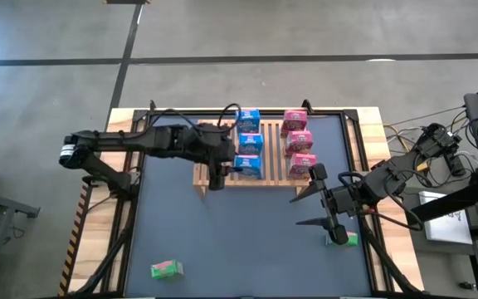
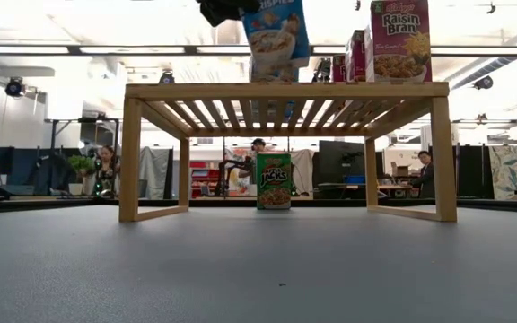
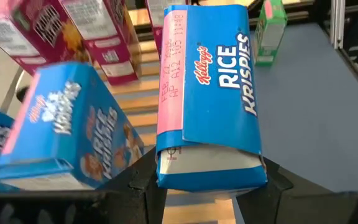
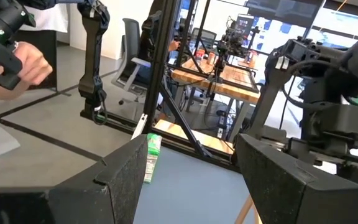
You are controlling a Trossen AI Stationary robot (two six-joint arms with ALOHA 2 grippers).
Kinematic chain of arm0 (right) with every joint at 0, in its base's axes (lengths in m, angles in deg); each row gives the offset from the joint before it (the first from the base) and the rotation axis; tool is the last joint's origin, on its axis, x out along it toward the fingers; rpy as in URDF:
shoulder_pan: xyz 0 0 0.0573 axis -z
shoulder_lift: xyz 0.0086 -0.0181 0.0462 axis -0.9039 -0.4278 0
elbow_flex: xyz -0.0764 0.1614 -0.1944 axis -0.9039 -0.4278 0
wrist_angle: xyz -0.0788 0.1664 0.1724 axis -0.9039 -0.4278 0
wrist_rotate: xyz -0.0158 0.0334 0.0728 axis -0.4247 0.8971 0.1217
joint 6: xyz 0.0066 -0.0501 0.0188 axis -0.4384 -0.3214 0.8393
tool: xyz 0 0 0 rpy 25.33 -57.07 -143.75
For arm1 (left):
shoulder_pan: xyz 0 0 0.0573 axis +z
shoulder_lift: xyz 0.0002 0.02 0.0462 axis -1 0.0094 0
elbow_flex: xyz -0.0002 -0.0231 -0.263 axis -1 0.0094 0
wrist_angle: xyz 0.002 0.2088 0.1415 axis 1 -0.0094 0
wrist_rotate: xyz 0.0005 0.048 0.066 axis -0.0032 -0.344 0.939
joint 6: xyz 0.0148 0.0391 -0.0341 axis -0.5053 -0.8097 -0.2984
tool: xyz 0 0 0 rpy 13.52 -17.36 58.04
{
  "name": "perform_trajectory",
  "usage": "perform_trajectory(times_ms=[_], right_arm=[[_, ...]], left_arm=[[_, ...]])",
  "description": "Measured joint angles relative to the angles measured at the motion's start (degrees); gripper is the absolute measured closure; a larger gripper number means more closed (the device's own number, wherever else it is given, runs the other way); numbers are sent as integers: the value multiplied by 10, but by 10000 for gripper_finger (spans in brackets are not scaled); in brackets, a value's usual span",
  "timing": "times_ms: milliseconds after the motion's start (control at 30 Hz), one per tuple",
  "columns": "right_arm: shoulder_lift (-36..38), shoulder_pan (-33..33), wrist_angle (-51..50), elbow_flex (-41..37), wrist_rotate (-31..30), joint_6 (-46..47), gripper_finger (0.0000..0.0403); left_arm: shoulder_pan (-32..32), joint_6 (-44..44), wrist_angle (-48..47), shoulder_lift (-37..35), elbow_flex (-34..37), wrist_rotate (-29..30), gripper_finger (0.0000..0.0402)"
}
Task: Stack cereal on shelf
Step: Put the blue cereal box on the shelf
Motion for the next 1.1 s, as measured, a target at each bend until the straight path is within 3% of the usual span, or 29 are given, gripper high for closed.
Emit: perform_trajectory(times_ms=[767,1100], right_arm=[[0,0,-3,0,0,6,167],[0,0,-5,0,0,6,167]], left_arm=[[23,9,-2,37,3,2,263],[23,14,-12,26,4,4,191]])
